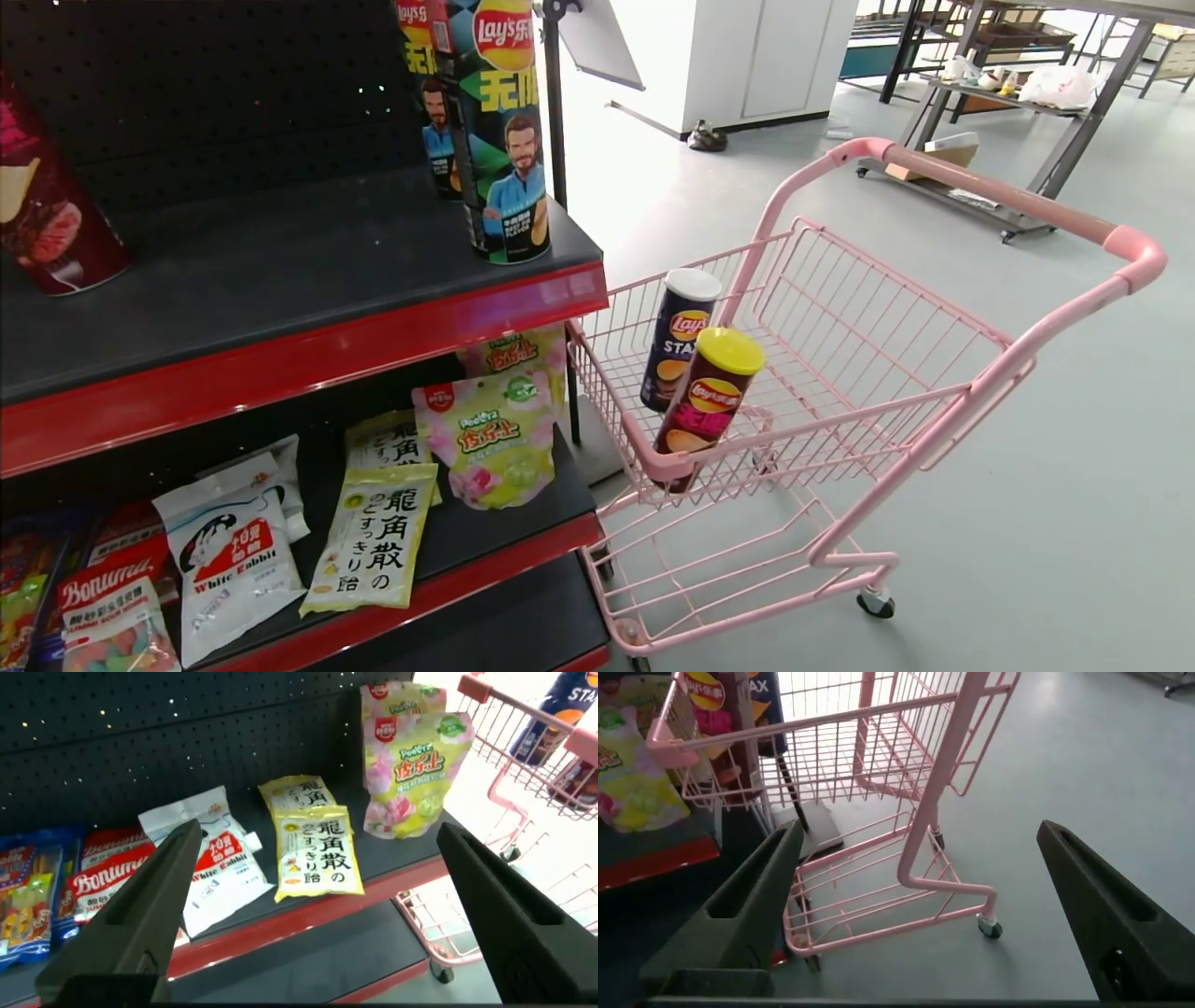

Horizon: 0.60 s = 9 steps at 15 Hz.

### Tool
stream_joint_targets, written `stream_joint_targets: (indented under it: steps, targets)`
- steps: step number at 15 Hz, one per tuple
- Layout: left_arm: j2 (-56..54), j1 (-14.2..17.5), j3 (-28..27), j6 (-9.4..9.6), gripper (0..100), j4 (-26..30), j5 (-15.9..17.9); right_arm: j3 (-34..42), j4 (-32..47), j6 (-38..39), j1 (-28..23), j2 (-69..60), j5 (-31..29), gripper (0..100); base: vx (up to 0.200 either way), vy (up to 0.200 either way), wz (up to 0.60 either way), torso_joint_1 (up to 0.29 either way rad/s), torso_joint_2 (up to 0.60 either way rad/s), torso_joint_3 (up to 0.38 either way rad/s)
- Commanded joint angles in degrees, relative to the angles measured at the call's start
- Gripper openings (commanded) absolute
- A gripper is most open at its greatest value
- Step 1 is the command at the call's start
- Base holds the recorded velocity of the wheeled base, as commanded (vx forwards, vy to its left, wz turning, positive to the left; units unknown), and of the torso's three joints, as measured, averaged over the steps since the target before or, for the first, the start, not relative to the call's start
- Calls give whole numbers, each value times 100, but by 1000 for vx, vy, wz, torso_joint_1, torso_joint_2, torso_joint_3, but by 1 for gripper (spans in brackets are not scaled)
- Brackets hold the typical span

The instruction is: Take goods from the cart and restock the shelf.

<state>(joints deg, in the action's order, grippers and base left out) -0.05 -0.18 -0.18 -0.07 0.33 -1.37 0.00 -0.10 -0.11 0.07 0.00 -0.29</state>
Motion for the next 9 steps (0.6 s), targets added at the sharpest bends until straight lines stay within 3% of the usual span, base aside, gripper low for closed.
stream_joint_targets:
  steps: [1,5,7,8,9]
  targets:
    - [5,1,1,-1,100,2,-4,0,-8,11,1,9,20,100,0,0,0,-105,456,354]
    - [5,1,1,-1,100,2,-4,0,-8,-112,1,0,47,100,0,0,0,-30,137,107]
    - [5,1,1,-1,100,2,-4,-1468,-25,196,98,1345,328,100,0,0,0,0,0,0]
    - [5,1,1,-1,100,2,-13,-3313,-184,1391,160,3366,407,100,0,0,0,0,0,0]
    - [5,1,1,-1,100,2,-4,-4008,-254,1338,327,4210,653,100,0,0,0,0,0,0]
